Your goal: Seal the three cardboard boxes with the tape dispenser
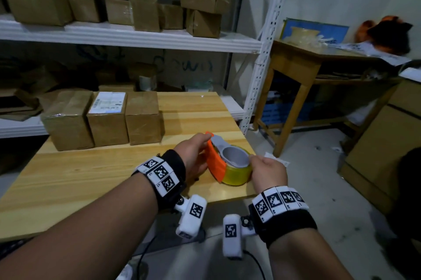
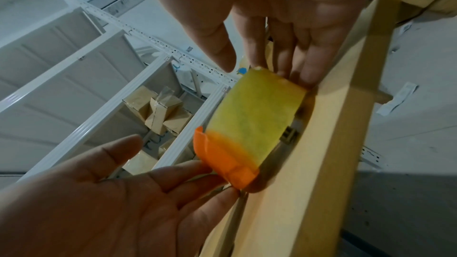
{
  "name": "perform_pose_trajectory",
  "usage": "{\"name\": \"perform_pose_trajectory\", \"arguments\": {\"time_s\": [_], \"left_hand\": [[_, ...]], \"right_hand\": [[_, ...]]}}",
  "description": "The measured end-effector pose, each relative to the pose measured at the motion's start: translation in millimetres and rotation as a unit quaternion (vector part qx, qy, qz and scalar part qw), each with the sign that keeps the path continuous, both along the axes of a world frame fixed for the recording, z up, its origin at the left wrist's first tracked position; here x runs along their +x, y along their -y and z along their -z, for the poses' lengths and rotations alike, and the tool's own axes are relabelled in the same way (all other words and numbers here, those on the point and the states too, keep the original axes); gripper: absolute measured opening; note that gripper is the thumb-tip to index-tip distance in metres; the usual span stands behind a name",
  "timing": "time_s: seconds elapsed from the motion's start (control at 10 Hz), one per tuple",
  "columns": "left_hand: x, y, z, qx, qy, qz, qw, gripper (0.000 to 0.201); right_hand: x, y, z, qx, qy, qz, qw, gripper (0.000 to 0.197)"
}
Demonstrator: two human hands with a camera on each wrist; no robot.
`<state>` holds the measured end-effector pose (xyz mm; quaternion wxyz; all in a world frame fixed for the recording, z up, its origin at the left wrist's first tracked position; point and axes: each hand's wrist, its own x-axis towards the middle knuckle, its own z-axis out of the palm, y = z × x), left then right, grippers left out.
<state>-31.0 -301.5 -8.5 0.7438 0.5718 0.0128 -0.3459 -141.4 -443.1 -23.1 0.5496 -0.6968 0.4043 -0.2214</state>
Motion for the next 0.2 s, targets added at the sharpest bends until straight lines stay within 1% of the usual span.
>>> {"name": "perform_pose_trajectory", "arguments": {"time_s": [0.1,0.2], "left_hand": [[-1,0,1,0.006,0.009,0.007,1.000,0.045],[3,-11,1,0.046,0.036,-0.033,0.998,0.056]], "right_hand": [[4,0,6,-0.014,0.015,-0.006,1.000,0.036],[2,-12,-6,-0.107,0.014,0.047,0.993,0.044]]}}
